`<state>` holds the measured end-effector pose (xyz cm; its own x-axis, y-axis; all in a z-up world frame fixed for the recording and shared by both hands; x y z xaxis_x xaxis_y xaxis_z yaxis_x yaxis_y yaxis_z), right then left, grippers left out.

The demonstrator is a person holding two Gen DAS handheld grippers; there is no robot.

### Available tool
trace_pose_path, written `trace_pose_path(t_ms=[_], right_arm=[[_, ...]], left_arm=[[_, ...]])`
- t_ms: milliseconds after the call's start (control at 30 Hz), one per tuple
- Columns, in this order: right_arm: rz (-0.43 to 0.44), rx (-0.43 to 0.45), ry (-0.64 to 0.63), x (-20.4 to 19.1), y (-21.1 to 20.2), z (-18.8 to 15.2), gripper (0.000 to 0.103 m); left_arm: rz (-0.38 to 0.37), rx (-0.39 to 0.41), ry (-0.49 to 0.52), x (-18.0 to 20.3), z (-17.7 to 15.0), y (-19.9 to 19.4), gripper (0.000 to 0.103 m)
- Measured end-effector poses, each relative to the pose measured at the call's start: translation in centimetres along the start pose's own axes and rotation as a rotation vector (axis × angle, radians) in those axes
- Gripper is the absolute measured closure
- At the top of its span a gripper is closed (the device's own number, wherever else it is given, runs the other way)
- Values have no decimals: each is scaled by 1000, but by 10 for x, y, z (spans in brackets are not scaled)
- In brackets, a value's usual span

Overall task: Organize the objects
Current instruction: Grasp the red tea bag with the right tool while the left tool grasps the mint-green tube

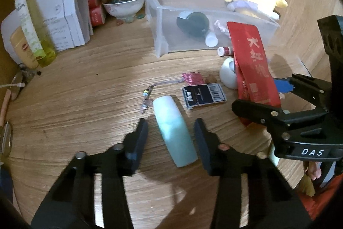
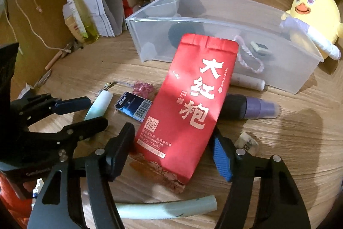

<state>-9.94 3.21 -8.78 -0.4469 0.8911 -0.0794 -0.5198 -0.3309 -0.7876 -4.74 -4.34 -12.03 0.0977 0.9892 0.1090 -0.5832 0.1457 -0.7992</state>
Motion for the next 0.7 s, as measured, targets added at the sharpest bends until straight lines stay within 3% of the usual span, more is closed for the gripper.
trace_pose_path(t_ms=[133, 333, 700], right_arm=[[-6, 14, 2, 1, -4, -3, 40], [-1, 46, 33, 7, -13, -4, 47], [16, 99, 74, 19, -30, 1, 48]], left_arm=[[13, 6, 34, 5, 1, 3, 79], [14, 18, 16, 1, 1, 1, 79], [-2, 111, -48, -2, 11, -25, 79]])
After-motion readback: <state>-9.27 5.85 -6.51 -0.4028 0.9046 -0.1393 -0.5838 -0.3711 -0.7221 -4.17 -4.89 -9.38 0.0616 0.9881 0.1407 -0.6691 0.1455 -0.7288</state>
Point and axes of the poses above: each gripper's, at about its wrist camera, not at the fingertips, and y roughly the way its jaws point, x to its right, z to its top, the point moved 5 cm from there along y, roughly the way its jaws point, and after that the axes turned 3 degrees about -z, right-handed, at the moved point
